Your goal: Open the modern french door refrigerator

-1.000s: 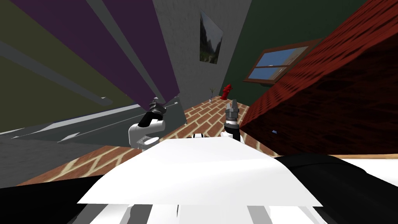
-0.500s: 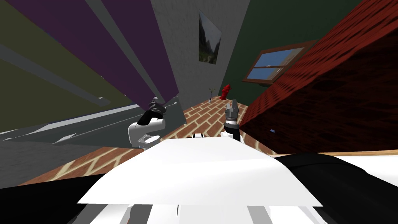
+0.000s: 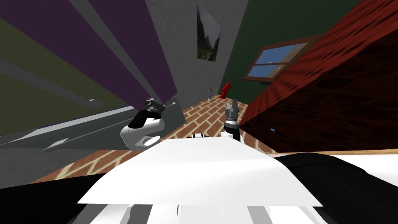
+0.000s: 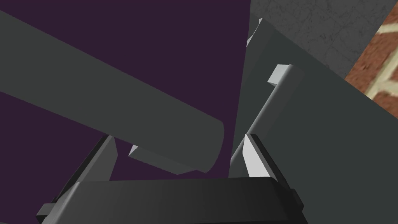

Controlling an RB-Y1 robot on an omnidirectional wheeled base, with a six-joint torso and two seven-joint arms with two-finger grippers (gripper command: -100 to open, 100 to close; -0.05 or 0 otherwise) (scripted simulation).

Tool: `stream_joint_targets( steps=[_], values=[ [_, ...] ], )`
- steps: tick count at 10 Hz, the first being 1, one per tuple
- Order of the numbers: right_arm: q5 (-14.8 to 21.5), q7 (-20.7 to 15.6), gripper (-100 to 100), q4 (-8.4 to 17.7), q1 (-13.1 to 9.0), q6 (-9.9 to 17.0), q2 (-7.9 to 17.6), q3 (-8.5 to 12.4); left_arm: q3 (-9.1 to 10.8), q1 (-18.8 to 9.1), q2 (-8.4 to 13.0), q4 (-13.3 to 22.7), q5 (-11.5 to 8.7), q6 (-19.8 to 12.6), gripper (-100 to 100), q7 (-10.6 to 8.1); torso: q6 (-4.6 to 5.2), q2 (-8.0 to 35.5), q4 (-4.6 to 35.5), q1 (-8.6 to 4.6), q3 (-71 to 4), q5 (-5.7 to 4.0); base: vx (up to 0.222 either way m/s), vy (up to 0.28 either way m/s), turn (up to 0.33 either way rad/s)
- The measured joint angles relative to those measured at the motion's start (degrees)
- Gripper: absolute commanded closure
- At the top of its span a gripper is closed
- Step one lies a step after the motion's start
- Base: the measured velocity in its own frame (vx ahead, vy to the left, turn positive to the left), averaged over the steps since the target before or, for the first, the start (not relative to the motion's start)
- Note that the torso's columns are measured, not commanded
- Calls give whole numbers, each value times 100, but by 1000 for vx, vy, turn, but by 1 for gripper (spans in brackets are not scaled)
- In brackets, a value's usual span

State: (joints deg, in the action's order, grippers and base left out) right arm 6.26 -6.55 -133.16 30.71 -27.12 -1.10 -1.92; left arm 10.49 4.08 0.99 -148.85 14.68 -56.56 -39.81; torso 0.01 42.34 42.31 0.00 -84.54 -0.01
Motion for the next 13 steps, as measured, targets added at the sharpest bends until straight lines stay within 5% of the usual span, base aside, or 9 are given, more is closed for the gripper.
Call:
stream_joint_targets(
  steps=[2, 3, 13],
  values=[
    [0, 0, 0, 0, 0, 0, 1, 0, 9, -42, 31, -49, 21, -72, -100, -20, 0, -19, -5, 13, -10, 4, 68, 26, -42],
    [0, 0, 0, 0, 0, 0, 0, 0, 10, -48, 35, -56, 24, -96, 100, -25, -2, -10, -5, 5, -8, 3, 7, 6, 14],
    [0, 0, 0, 0, 0, 0, -1, -1, 380, -173, 177, 46, 632, -379, 100, -440, -10, -6, 8, 23, -8, -2, 69, -176, 37]
  ],
)
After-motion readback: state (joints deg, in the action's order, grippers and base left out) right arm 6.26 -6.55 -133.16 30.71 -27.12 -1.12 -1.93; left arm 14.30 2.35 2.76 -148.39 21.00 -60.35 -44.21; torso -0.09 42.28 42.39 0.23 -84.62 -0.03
